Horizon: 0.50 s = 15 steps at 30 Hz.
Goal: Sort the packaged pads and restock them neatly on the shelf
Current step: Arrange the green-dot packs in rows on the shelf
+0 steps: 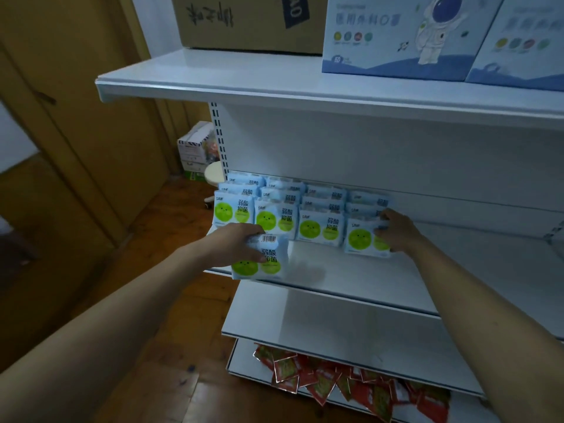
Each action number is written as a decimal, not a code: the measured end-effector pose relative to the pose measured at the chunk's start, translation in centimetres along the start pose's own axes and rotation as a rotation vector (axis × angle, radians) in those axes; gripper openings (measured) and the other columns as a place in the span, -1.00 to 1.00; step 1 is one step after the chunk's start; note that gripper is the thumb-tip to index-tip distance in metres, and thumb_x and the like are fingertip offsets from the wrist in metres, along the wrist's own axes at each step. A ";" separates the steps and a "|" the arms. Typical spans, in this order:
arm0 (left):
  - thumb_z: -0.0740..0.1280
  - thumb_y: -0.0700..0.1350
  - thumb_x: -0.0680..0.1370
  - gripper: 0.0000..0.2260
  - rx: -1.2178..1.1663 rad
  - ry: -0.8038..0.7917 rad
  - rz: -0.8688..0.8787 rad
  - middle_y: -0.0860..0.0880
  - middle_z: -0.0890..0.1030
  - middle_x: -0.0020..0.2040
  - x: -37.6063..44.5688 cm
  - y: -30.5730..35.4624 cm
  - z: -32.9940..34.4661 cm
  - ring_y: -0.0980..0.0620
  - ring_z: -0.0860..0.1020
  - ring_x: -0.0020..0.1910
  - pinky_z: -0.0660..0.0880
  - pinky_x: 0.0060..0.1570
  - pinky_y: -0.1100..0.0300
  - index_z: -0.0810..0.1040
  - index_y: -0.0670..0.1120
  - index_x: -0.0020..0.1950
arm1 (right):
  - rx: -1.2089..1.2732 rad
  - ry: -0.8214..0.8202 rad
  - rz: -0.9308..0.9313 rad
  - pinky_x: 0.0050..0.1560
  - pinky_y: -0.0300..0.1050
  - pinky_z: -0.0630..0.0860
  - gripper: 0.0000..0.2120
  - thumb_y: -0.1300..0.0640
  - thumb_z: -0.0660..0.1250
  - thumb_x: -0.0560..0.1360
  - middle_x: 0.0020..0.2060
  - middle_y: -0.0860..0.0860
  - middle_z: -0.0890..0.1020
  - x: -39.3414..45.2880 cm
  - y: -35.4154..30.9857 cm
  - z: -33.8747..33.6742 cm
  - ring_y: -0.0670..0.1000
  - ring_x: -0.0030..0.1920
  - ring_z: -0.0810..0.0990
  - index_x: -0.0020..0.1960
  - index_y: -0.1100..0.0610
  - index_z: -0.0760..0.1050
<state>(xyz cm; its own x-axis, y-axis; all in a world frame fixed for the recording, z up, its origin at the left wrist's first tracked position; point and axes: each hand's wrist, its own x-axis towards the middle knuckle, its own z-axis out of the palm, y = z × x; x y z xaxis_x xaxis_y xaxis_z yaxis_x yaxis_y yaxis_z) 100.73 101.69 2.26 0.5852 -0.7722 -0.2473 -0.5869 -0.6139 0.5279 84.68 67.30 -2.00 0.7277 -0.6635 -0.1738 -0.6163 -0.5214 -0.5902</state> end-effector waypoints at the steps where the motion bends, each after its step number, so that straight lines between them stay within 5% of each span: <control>1: 0.50 0.03 0.45 -0.57 0.001 -0.002 0.003 0.04 0.57 0.23 0.1 -0.2 0.0 0.03 0.56 0.15 0.57 0.13 0.08 0.51 0.04 0.28 | -0.010 0.017 0.009 -0.03 0.13 0.62 -0.58 0.16 0.36 0.53 0.22 0.22 0.42 0.5 0.3 0.6 0.27 0.05 0.56 0.35 0.16 0.37; 4: 0.50 -0.02 0.45 -0.65 -0.019 -0.001 0.003 0.08 0.57 0.20 0.3 -0.9 0.1 0.05 0.54 0.15 0.56 0.13 0.13 0.52 0.08 0.20 | -0.018 0.097 0.036 0.16 0.14 0.53 -0.55 0.15 0.35 0.53 0.26 0.26 0.31 1.1 0.7 2.3 0.31 0.07 0.53 0.38 0.15 0.32; 8: 0.49 -0.03 0.46 -0.65 -0.046 -0.002 0.001 0.09 0.56 0.20 0.6 -1.7 0.1 0.06 0.53 0.17 0.55 0.15 0.14 0.51 0.10 0.21 | -0.144 0.158 0.036 0.18 0.19 0.48 -0.51 0.12 0.34 0.52 0.31 0.24 0.26 0.9 -0.2 2.5 0.33 0.24 0.39 0.36 0.17 0.24; 12: 0.49 0.00 0.46 -0.67 -0.064 0.001 0.024 0.09 0.57 0.19 0.5 -1.7 -0.2 0.07 0.54 0.14 0.56 0.10 0.17 0.49 0.12 0.18 | -0.154 0.429 -0.081 0.05 0.12 0.47 -0.71 0.23 0.26 0.52 0.17 0.22 0.41 -1.3 -3.3 1.7 0.25 0.19 0.40 0.23 0.19 0.38; 15: 0.49 -0.01 0.46 -0.67 -0.062 -0.008 0.051 0.08 0.57 0.17 -0.4 -1.8 -0.2 0.06 0.55 0.13 0.56 0.11 0.16 0.51 0.07 0.18 | 0.060 0.258 -0.224 -0.11 -0.04 0.47 -0.90 0.20 0.25 0.56 -0.03 0.12 0.59 -4.5 -7.5 2.4 0.17 -0.03 0.59 0.05 0.15 0.49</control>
<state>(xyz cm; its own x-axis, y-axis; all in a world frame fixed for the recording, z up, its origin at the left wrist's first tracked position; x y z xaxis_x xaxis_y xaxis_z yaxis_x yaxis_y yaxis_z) 101.62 103.12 1.56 0.5509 -0.8037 -0.2248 -0.5799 -0.5624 0.5894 86.74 75.46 1.32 0.7380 -0.6541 0.1660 -0.4255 -0.6420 -0.6377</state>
